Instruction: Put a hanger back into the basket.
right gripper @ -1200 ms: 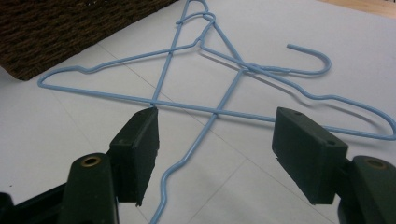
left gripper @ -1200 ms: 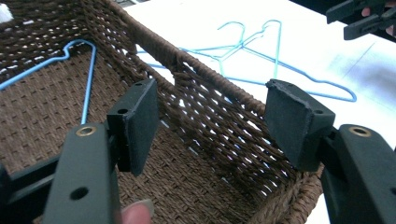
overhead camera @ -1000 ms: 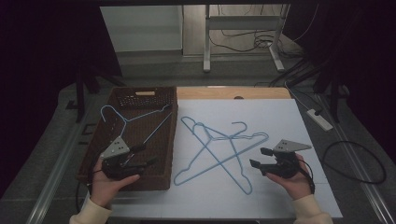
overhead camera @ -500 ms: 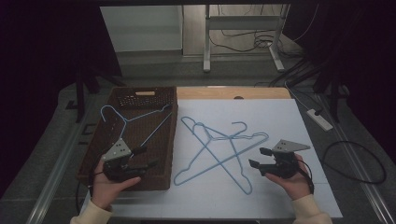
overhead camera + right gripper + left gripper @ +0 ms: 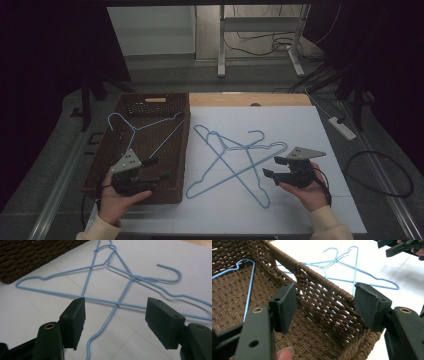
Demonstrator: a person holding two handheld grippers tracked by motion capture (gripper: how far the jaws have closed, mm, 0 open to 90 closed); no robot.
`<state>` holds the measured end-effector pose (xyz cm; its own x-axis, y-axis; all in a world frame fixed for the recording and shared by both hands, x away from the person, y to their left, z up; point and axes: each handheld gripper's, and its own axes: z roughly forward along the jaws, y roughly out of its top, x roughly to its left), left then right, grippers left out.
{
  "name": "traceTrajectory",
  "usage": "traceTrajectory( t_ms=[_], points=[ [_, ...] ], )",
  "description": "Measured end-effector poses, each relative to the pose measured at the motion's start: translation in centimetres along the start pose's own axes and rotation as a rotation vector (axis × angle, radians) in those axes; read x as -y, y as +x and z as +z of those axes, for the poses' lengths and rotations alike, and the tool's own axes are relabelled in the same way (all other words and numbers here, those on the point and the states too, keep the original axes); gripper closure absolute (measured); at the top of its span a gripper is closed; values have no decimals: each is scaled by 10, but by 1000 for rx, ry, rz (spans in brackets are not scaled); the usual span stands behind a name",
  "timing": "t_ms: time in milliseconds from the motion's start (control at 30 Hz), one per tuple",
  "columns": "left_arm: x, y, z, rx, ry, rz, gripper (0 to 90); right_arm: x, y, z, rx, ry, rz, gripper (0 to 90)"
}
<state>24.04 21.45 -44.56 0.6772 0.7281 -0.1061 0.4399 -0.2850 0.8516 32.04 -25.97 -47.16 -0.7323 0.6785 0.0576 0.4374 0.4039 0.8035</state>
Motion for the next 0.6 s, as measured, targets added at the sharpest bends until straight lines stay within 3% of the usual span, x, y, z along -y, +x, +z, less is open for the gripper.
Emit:
traceTrajectory(
  t_ms=[133,467,600],
  points=[
    [0,-1,1,3,3,7,347,-9,1,3,7,2,16,344],
    [-1,-3,2,12,0,10,348,-39,8,38,-4,82,-17,354],
    [0,-3,4,15,6,9,348,-45,7,51,-15,105,-9,358]
  ],
)
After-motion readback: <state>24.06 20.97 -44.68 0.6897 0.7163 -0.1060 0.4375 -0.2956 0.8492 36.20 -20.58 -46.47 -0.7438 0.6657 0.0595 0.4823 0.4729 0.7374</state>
